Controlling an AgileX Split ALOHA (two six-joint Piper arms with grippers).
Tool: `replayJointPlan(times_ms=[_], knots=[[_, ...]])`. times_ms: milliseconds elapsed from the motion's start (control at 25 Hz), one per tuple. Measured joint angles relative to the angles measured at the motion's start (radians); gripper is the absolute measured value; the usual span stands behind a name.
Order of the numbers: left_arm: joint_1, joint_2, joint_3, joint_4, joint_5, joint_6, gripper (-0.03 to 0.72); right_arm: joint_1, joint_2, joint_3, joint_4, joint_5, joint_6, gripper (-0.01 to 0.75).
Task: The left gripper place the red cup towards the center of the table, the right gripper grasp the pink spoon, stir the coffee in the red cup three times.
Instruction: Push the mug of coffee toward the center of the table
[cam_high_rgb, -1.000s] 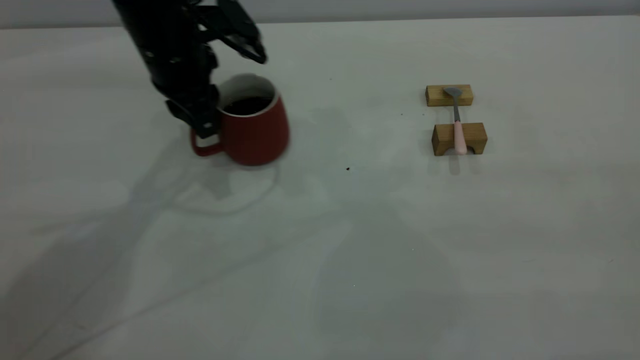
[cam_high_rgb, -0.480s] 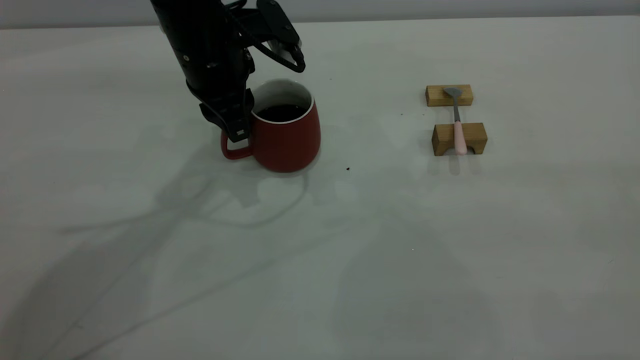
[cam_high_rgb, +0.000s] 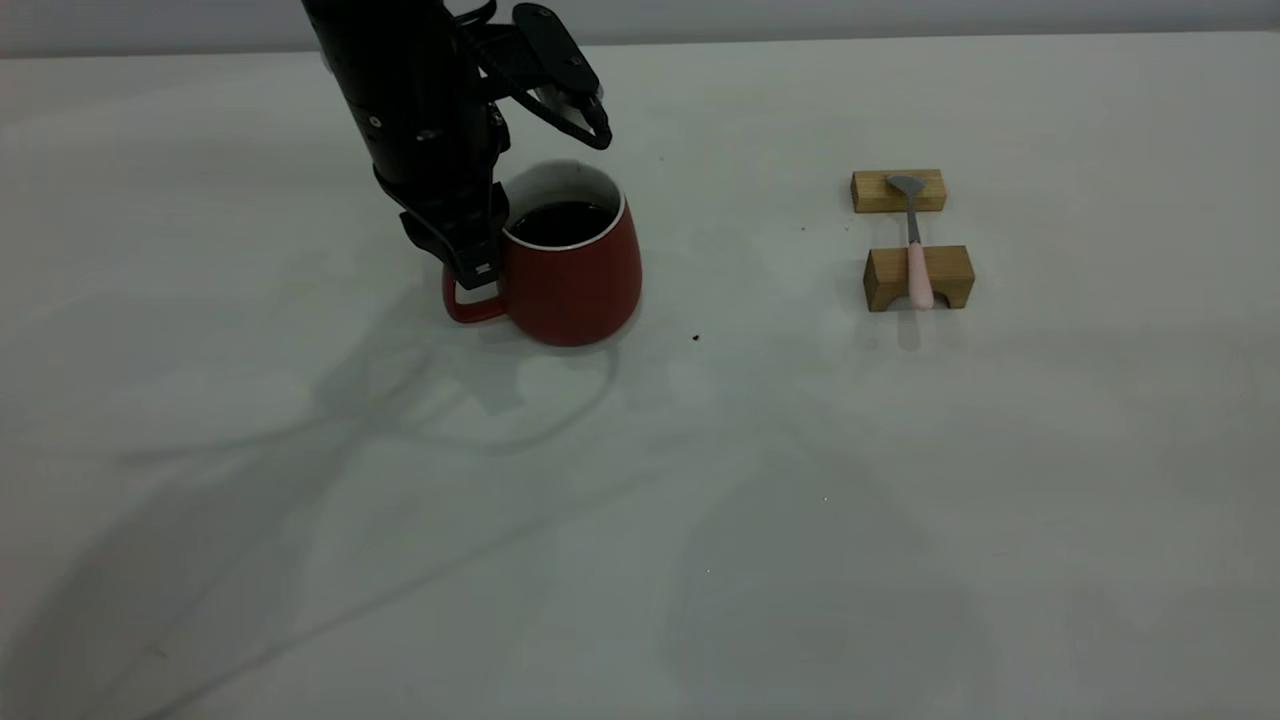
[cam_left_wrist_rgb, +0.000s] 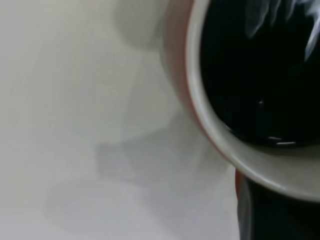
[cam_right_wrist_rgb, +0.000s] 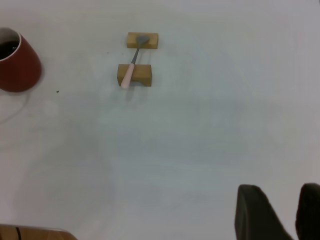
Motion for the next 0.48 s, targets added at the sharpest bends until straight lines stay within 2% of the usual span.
replayJointPlan(times_ms=[120, 200, 320, 480], knots=[[0.000, 0.004, -0.014, 0.000, 0.014, -0.020, 0.378, 0.000, 0.000, 0.000, 0.000, 0.000, 0.000, 0.244], [0.000, 0.007, -0.029, 0.000, 0.030, -0.029, 0.506, 0.000, 0.000, 0.000, 0.000, 0.000, 0.000, 0.244], [0.000, 0.009, -0.076, 0.000, 0.095, -0.042, 0.650, 0.000, 0.000, 0.000, 0.000, 0.000, 0.000, 0.244], [0.007, 0.001, -0.235, 0.024, 0.333, -0.145, 0.674, 0.000, 0.000, 0.000, 0.000, 0.000, 0.000, 0.244]])
